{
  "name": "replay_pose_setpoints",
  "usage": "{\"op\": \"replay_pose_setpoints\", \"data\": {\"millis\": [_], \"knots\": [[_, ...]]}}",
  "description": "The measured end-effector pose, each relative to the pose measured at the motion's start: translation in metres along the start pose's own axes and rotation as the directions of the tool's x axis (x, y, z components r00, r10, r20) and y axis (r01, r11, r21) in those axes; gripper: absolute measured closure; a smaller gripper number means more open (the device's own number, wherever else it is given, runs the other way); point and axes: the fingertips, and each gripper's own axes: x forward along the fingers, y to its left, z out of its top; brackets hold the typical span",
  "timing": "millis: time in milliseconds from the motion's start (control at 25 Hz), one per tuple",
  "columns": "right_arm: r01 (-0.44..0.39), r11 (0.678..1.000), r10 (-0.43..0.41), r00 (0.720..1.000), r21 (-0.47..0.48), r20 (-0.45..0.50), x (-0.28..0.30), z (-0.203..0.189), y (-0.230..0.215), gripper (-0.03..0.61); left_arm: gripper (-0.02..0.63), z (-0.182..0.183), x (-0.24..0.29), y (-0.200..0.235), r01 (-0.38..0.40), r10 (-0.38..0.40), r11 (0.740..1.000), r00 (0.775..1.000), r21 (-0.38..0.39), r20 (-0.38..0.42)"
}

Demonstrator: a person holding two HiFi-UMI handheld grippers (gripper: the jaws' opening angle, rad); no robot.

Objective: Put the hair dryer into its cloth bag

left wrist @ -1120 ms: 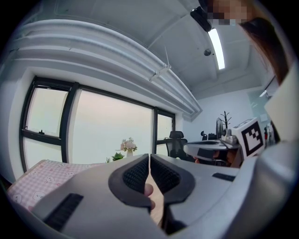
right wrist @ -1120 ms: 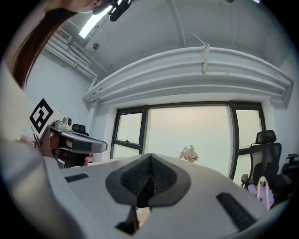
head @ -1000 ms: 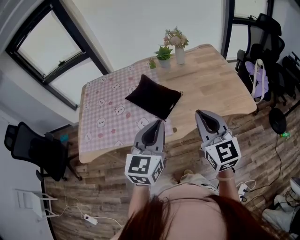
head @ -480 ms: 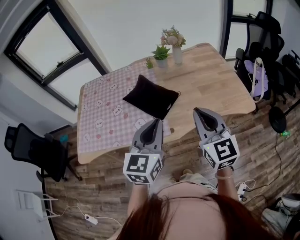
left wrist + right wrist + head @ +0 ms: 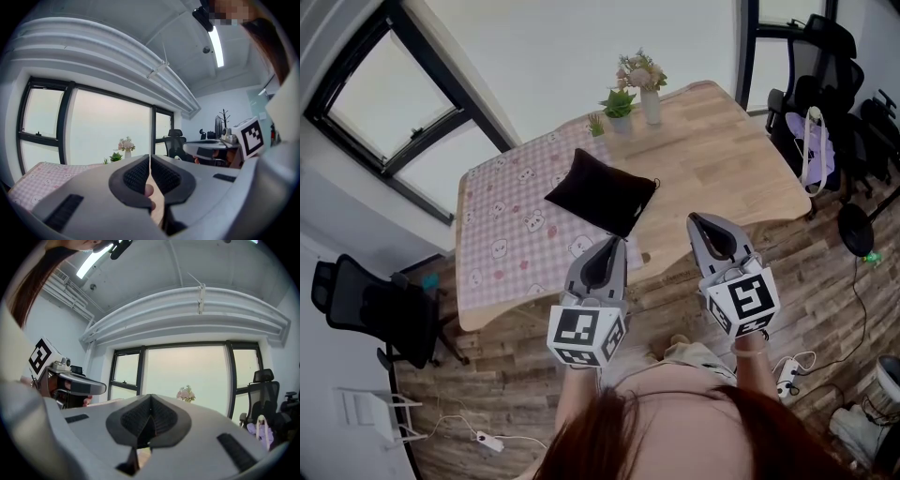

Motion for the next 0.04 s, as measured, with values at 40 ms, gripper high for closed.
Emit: {"op": "replay_pose_setpoints", "data": {"millis": [40], "knots": [[0.002,1.000,-0.002,1.000,-0.001,0.000,-0.0004,-0.0001,0.0000,0.578,0.597,0.0000,-0.0002,-0.0002,0.002,-0.002,1.000,1.000,0.002,0.000]]}}
